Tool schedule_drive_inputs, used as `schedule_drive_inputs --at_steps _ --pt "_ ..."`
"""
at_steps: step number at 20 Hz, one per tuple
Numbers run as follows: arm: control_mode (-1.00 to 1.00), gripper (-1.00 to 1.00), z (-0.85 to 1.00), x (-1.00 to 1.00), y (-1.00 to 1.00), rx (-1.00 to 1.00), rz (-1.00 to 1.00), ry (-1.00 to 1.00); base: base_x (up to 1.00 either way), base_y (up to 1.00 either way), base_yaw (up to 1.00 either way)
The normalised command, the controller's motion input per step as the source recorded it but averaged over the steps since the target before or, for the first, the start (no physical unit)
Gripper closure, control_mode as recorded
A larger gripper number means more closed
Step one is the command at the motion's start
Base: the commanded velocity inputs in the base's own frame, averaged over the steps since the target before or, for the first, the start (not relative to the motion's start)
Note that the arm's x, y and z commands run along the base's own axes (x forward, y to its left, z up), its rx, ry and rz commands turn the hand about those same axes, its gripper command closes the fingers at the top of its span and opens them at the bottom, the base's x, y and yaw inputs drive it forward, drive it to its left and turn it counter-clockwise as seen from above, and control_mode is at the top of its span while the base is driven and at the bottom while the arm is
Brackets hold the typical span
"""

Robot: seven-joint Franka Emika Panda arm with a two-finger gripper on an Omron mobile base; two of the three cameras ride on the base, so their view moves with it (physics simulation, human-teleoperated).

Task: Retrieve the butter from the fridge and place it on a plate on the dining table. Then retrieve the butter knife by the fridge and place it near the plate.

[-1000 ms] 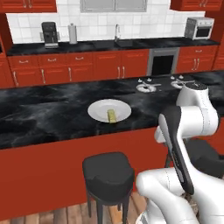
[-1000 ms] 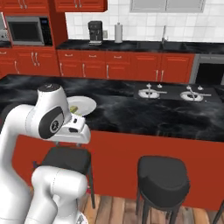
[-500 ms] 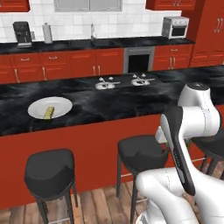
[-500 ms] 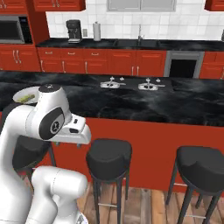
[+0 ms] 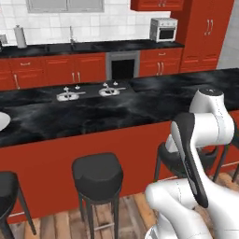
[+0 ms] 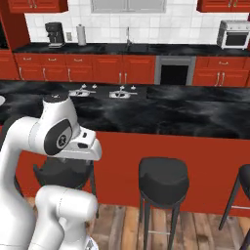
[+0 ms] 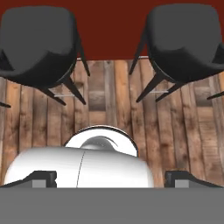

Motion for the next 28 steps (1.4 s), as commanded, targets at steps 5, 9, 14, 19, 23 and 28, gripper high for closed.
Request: schedule_drive_inputs --at_steps 5,9,14,19,23,28 --pt "1.0 -1.0 0.0 0.0 0.0 0.0 0.0 0.0 0.5 -1.0 -0.02" --pt "1.0 -1.0 0.0 0.0 0.0 0.0 0.0 0.0 0.62 -1.0 0.0" --pt "1.0 -1.0 0.0 0.0 0.0 0.0 0.0 0.0 0.46 -1.0 0.0" --pt "1.0 -1.0 0.0 0.0 0.0 0.0 0.0 0.0 0.26 -1.0 -0.01" --pt "1.0 -1.0 0.0 0.0 0.0 0.0 0.0 0.0 0.35 -1.0 0.0" --pt "1.0 -1.0 0.0 0.0 0.0 0.0 0.0 0.0 0.48 -1.0 0.0"
